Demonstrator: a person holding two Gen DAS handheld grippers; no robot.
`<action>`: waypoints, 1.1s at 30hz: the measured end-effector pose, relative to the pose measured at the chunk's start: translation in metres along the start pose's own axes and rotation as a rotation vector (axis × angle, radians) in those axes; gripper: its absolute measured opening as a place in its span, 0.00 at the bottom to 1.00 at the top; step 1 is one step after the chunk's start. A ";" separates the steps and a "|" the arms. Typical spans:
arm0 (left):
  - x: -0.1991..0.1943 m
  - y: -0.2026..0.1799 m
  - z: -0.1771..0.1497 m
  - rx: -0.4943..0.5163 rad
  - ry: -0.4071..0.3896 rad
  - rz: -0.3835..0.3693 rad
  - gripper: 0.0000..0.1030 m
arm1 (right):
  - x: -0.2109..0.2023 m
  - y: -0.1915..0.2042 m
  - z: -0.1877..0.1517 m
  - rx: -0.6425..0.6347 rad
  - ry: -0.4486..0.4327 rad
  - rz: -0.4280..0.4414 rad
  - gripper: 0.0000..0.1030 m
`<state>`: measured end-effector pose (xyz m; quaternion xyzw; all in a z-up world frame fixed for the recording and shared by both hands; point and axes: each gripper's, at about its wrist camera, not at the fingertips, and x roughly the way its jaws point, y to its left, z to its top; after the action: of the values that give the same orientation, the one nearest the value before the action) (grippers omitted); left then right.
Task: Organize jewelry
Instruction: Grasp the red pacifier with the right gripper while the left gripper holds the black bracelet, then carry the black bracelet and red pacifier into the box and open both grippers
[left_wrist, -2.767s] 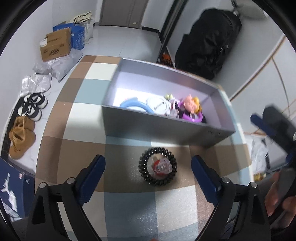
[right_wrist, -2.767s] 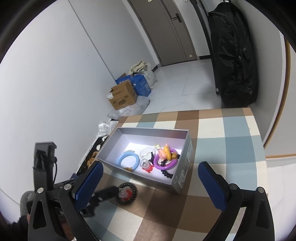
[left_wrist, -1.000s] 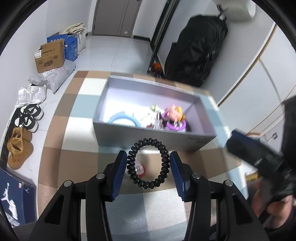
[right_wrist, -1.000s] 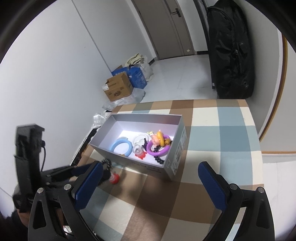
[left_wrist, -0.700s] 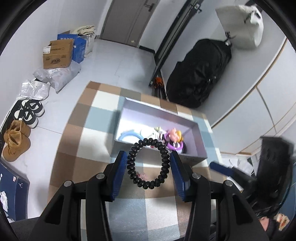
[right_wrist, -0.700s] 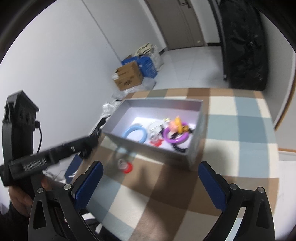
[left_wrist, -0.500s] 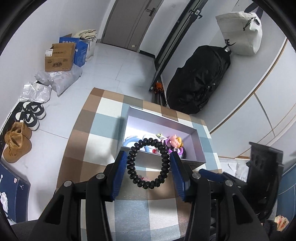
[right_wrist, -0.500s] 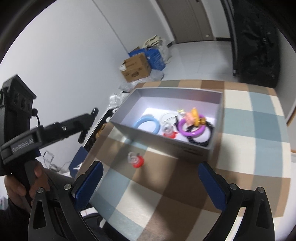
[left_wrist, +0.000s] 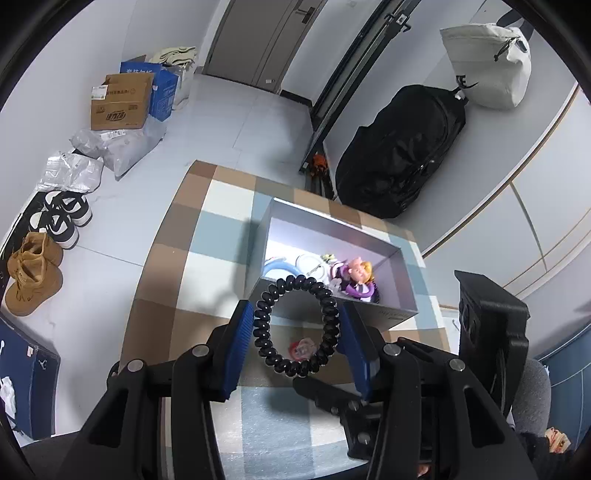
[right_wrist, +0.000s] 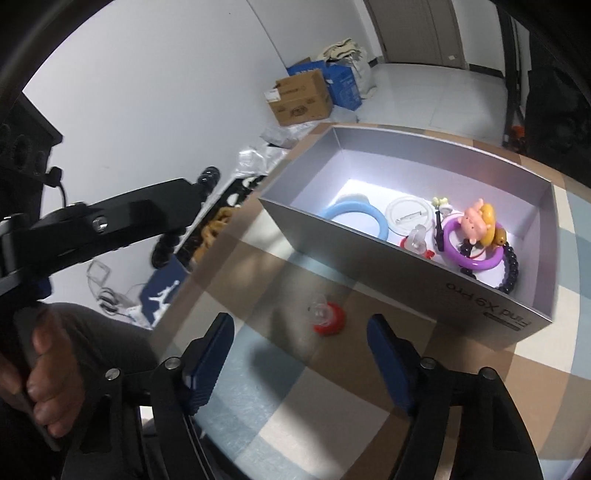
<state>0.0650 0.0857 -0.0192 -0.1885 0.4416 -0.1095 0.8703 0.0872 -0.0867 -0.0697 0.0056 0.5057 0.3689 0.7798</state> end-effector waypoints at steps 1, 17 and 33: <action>0.000 0.000 0.000 0.003 0.000 0.008 0.41 | 0.003 -0.001 0.000 0.007 0.003 0.004 0.64; 0.006 0.001 0.000 0.017 0.006 0.048 0.41 | 0.014 -0.006 0.009 0.022 0.021 -0.028 0.13; 0.015 -0.009 0.006 0.001 -0.024 0.069 0.41 | -0.042 -0.005 0.019 0.035 -0.125 0.051 0.13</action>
<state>0.0783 0.0739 -0.0229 -0.1741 0.4371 -0.0776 0.8790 0.0960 -0.1075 -0.0293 0.0552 0.4619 0.3789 0.8000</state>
